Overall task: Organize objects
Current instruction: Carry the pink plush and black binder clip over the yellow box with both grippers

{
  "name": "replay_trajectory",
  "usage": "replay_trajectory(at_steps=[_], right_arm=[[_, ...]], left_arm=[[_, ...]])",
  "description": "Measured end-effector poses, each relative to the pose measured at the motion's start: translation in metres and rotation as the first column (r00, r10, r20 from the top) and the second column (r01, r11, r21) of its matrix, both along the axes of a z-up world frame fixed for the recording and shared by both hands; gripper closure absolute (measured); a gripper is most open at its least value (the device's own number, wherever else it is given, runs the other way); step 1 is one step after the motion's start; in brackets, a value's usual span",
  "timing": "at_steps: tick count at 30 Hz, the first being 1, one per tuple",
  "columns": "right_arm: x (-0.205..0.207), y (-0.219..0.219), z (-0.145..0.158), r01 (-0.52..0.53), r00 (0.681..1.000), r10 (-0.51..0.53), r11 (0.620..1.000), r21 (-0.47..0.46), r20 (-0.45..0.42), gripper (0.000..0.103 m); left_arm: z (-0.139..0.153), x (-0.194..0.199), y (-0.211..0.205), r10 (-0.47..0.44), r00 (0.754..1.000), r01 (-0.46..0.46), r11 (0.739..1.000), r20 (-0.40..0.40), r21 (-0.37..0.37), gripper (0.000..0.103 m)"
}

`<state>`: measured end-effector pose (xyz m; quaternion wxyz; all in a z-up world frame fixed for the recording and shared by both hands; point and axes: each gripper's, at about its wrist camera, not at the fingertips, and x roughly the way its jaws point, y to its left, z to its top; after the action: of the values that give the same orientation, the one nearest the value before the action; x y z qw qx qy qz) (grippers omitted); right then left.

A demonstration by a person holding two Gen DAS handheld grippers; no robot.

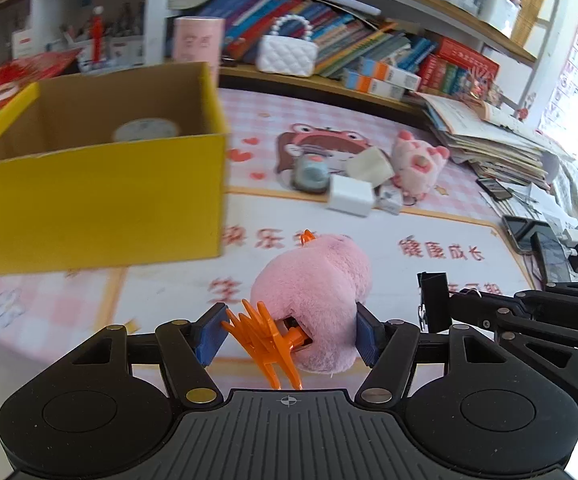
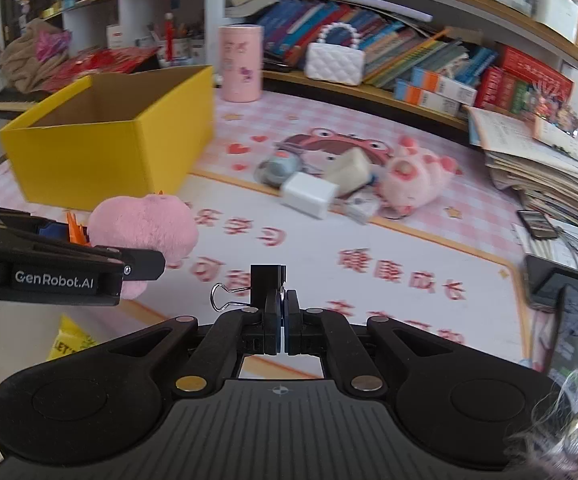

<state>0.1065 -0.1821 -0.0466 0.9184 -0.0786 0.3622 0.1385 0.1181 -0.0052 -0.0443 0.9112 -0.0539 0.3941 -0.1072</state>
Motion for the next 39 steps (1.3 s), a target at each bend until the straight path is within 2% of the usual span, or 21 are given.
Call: replay_trajectory(at_steps=[11, 19, 28, 39], right_arm=[[-0.035, 0.081, 0.005, -0.102, 0.995, 0.102, 0.995, 0.010, 0.003, 0.101], [-0.059, 0.122, 0.008, -0.136, 0.991, 0.136, 0.991, 0.012, 0.016, 0.101], [-0.081, 0.151, 0.012, -0.145, 0.989, 0.145, 0.989, 0.004, 0.037, 0.101], [-0.094, 0.167, 0.019, -0.129, 0.989, 0.130, 0.992, -0.008, 0.064, 0.101]], left_arm=[[0.010, -0.050, 0.080, 0.093, 0.995, -0.093, 0.996, 0.025, 0.002, 0.039], [0.015, -0.078, 0.119, 0.123, 0.991, -0.123, 0.992, 0.046, 0.004, 0.039], [0.020, -0.099, 0.148, 0.134, 0.988, -0.134, 0.991, 0.072, -0.009, 0.039], [0.028, -0.110, 0.164, 0.127, 0.986, -0.124, 0.992, 0.112, -0.032, 0.039]])
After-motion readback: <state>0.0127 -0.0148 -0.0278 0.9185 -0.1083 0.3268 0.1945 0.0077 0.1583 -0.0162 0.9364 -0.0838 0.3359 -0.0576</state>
